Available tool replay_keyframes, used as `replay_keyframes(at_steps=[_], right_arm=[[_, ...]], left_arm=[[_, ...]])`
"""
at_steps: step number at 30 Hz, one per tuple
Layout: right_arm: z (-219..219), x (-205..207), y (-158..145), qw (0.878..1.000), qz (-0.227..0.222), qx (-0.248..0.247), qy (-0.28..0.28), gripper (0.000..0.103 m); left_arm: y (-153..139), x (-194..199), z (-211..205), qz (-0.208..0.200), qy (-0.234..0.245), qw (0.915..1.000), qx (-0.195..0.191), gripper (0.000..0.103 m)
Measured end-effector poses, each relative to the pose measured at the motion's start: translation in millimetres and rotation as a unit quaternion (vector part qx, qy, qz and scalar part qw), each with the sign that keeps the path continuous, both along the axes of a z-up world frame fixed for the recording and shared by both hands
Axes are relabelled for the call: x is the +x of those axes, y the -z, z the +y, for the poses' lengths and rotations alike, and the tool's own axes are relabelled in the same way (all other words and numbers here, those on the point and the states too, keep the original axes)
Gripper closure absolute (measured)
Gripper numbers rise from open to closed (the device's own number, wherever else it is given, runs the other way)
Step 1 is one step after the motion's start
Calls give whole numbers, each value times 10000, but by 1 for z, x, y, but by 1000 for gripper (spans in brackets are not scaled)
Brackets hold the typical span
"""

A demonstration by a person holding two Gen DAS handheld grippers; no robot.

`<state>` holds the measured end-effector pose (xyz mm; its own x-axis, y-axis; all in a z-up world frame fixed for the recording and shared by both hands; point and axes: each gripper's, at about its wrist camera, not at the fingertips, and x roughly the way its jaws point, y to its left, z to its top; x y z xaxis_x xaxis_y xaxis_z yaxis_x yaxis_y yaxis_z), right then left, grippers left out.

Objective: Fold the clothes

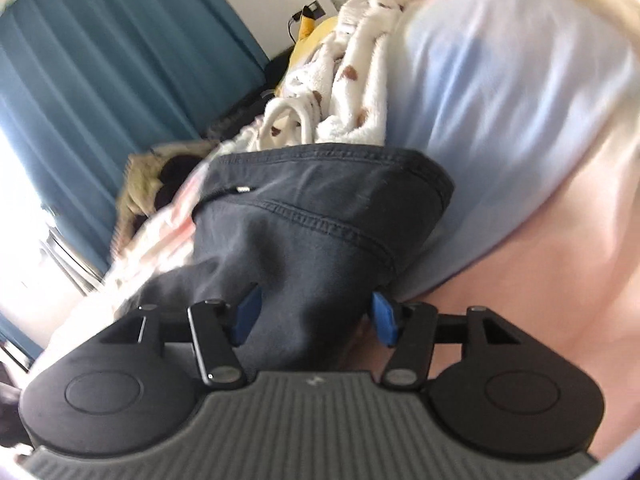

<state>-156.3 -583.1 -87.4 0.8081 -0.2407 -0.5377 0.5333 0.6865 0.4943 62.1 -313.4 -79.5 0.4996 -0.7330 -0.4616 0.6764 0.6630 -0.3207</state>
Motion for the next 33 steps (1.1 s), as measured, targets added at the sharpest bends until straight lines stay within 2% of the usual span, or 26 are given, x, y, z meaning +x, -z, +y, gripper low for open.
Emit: replay_keyframes(at_steps=[3,6,12,15,18,24,28,33], right_arm=[[7,-3,-22,9988,218,-448,31,36],[18,-1,-54,9961,178,-864,-105,33],[71,25,-121,9864,-345,-1446,-707,29],[113,39,-150,9778,-621,-1651,-1130,27],[158,55,-172,9668,-876,-1767,-1628,27],[244,83,-195,9436,-1286,-1855,-2423,26],[292,91,-199,9258,-1597,-1923,-2834,24],[330,94,-192,9123,-1780,-1931,-3143,22]], left_arm=[[-23,-3,27,-262,-192,9995,-15,12],[-50,-8,57,-547,-395,9977,-55,10],[-107,-32,123,-1160,-841,9896,93,9],[-130,-43,161,-1284,-1119,9853,90,7],[-149,-55,196,-1472,-1446,9781,259,6],[-175,-80,255,-1653,-2192,9591,696,6],[-174,-98,286,-1735,-2619,9463,760,4],[-166,-105,309,-1732,-2984,9348,848,4]])
